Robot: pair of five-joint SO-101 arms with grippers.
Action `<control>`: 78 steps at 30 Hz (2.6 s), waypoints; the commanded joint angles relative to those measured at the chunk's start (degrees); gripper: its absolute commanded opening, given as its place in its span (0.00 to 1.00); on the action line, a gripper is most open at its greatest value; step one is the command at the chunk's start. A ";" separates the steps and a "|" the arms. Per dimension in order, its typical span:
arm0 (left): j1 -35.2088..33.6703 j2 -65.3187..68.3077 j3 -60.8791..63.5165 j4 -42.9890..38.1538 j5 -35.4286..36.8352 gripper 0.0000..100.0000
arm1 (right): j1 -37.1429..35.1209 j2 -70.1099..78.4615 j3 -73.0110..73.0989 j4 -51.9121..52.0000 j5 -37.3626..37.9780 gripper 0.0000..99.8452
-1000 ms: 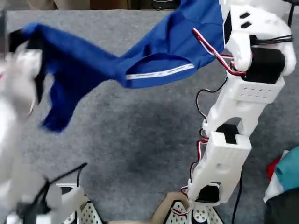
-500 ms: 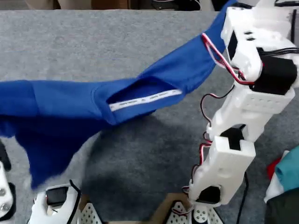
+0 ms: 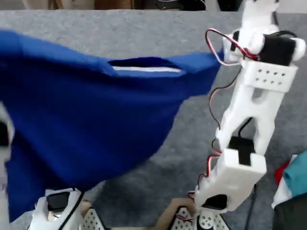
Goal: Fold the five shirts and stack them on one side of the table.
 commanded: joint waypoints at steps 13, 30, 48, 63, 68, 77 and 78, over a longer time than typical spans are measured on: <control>6.95 3.03 30.07 -22.95 4.57 0.02 | 3.65 -14.55 34.59 -20.57 2.73 0.01; 13.89 -5.76 -14.59 2.20 4.57 0.02 | -13.32 -1.54 14.64 -64.53 -13.27 0.01; 27.69 -5.41 -14.68 18.73 10.02 0.02 | -17.80 18.42 -12.79 -50.73 -13.80 0.01; 27.43 -12.35 -15.30 21.36 9.85 0.02 | -42.15 18.33 -23.52 -65.85 -10.90 0.01; 25.76 -13.23 -15.21 21.45 10.20 0.02 | -43.38 18.33 -30.90 -67.34 -10.99 0.01; 27.43 -12.79 -8.44 23.21 18.46 0.02 | -34.33 18.59 -32.13 -64.62 -11.25 0.01; 29.10 -12.70 -6.42 23.03 19.25 0.02 | -32.84 18.59 -30.81 -64.44 -11.25 0.01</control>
